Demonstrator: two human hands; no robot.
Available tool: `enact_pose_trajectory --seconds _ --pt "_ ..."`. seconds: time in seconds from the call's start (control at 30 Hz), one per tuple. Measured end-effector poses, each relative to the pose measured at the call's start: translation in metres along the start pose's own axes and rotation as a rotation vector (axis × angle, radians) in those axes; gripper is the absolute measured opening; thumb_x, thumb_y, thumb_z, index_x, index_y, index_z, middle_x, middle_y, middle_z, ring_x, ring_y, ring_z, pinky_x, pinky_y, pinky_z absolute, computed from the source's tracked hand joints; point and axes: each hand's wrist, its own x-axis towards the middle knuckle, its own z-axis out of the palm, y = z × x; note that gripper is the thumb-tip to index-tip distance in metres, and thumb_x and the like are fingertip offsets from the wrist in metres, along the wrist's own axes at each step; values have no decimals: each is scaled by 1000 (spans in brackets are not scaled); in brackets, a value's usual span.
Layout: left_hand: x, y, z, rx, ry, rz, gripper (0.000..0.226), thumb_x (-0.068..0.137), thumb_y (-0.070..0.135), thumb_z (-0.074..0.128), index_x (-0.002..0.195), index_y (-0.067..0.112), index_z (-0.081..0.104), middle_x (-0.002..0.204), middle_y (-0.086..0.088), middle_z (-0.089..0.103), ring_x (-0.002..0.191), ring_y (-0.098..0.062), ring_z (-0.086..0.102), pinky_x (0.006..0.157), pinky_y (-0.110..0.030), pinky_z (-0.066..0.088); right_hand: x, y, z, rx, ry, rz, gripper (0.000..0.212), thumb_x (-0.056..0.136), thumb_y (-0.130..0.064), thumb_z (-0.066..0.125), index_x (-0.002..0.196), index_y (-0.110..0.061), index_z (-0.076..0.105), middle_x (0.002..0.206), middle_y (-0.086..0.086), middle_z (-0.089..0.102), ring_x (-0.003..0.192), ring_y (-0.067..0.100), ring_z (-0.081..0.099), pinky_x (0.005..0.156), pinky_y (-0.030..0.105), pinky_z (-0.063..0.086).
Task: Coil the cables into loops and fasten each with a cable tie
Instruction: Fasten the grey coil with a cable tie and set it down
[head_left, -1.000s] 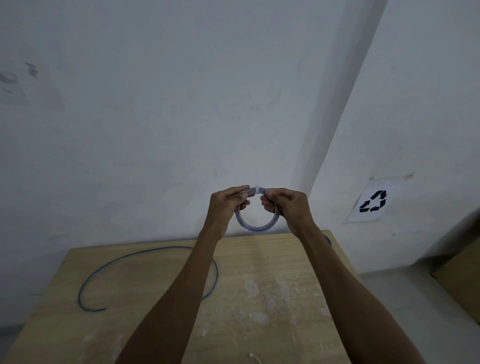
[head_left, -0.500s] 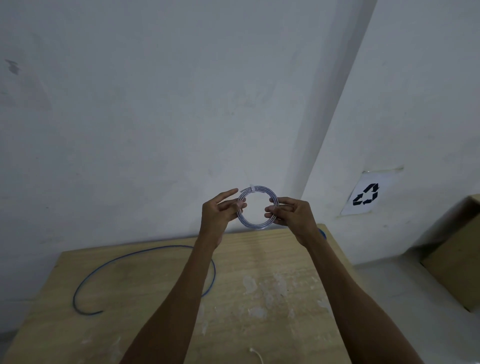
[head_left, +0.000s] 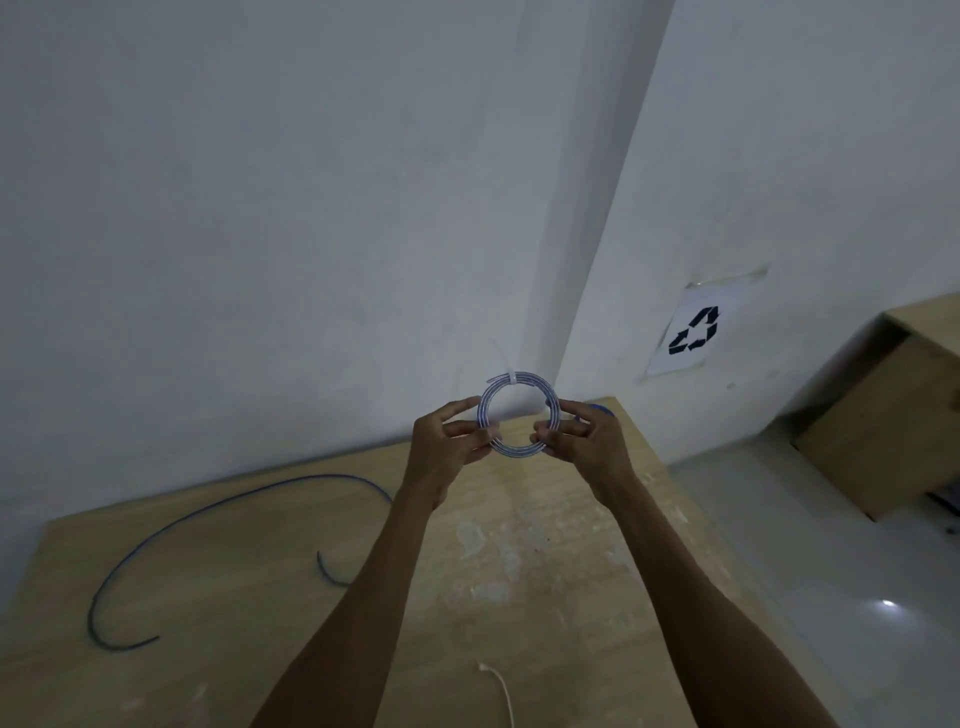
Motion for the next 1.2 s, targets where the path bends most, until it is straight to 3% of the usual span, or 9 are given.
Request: enact_pose_trajectory --seconds 0.23,0.33,0.43,0.6,0.83,1.0,1.07,1.13,1.2 --pt "57 -64 64 23 152 -95 31 81 -2 82 110 -4 73 89 -15 79 84 -26 76 74 -31 63 44 44 -54 69 119 70 13 86 0 77 96 -8 76 83 18 77 77 24 75 74 35 60" --pt "82 -90 93 68 156 -158 16 82 2 82 97 5 78 90 -14 79 86 -23 75 79 -31 62 73 70 -89 64 143 148 16 85 2 77 101 -1 75 83 23 76 75 25 76 74 38 61" --pt "117 -115 116 75 172 -209 23 82 1 82 104 6 77 88 -13 80 83 -23 76 78 -32 62 104 91 -127 61 100 220 30 83 1 79 112 3 72 88 25 76 79 30 77 79 43 64" --pt "167 -167 167 86 252 -288 23 83 -3 80 104 -5 72 88 -19 77 78 -25 75 70 -27 61 152 132 -178 66 168 265 41 79 -4 84 117 -4 70 97 19 77 89 25 75 78 33 62" --pt "223 -240 224 138 416 -393 18 83 13 85 97 5 78 86 -12 78 80 -22 76 70 -30 63 219 199 -230 -57 270 280 26 84 4 78 109 0 75 97 19 74 86 27 74 74 38 64" --pt "261 -273 231 337 446 -272 27 80 9 84 106 8 78 78 -11 78 70 -21 78 71 -42 66 270 230 -241 -303 282 217 21 84 2 78 99 -13 78 90 4 77 80 18 75 74 39 65" --pt "272 -281 236 446 425 -208 22 81 10 84 103 8 80 82 -3 79 69 -12 76 69 -35 65 285 241 -240 -457 297 143 21 84 -2 77 101 -14 79 93 0 78 80 12 74 77 33 64" --pt "278 -286 242 556 422 -142 20 82 12 83 101 9 80 84 6 76 67 2 70 65 -14 58 295 250 -236 -554 305 81 22 85 0 75 103 -12 79 96 -1 78 81 8 71 78 23 61" --pt "280 -292 247 651 448 -111 18 83 15 83 100 10 80 86 2 78 71 -2 70 63 -8 50 299 259 -231 -594 315 29 24 85 4 73 105 -9 78 98 3 78 81 11 71 76 24 61"
